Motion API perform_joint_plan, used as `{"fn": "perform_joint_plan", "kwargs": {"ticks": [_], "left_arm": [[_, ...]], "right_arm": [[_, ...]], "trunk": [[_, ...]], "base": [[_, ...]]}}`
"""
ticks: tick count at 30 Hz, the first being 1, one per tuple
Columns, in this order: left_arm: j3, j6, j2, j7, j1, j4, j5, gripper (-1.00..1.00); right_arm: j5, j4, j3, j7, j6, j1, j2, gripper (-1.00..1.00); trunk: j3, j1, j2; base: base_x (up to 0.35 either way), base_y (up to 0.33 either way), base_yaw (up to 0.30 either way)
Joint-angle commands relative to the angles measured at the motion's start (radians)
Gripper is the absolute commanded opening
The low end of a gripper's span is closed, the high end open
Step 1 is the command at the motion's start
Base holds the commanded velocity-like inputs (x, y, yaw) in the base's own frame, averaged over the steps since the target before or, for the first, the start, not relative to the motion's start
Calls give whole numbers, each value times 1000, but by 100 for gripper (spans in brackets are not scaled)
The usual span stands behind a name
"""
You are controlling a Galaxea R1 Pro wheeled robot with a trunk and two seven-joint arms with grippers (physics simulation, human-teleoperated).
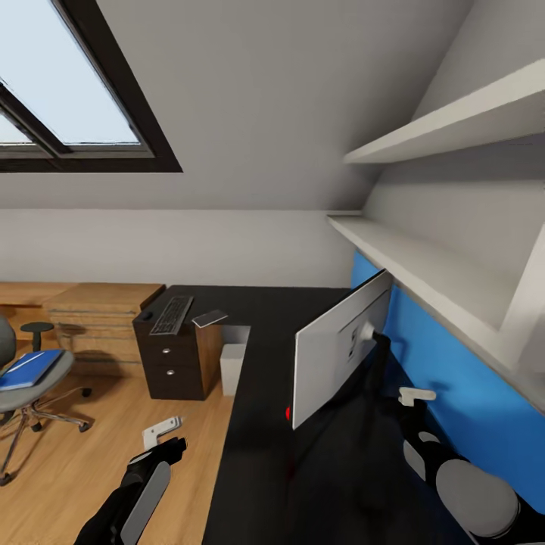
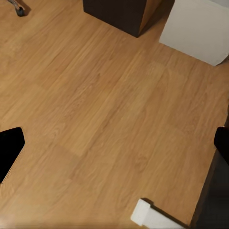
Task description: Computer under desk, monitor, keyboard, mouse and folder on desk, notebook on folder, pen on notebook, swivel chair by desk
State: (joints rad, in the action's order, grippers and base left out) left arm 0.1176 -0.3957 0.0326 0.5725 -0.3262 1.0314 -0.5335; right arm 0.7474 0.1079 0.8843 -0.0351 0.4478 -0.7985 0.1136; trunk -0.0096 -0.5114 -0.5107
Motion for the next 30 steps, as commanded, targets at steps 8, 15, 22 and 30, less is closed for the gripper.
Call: {"fn": "perform_joint_plan", "kwargs": {"ticks": [8, 15, 22, 30], "left_arm": [[4, -2, 2, 9, -1, 1, -8, 100], [4, -2, 2, 10, -1, 1, -7, 100], [5, -2, 0, 11, -1, 1, -6, 100], [5, -2, 0, 12, -1, 1, -8, 100]], "right_arm": [[8, 0, 9, -3, 3, -1, -5, 100], [9, 0, 9, -4, 4, -1, -13, 100], [8, 1, 9, -3, 40, 1, -12, 100], [6, 1, 9, -2, 68, 1, -11, 100]], "trunk": [[-1, 0, -1], [-1, 0, -1], [-1, 0, -1], [-1, 0, -1]], "base": [[-207, 269, 0], [-126, 309, 0], [-139, 278, 0], [-263, 101, 0]]}}
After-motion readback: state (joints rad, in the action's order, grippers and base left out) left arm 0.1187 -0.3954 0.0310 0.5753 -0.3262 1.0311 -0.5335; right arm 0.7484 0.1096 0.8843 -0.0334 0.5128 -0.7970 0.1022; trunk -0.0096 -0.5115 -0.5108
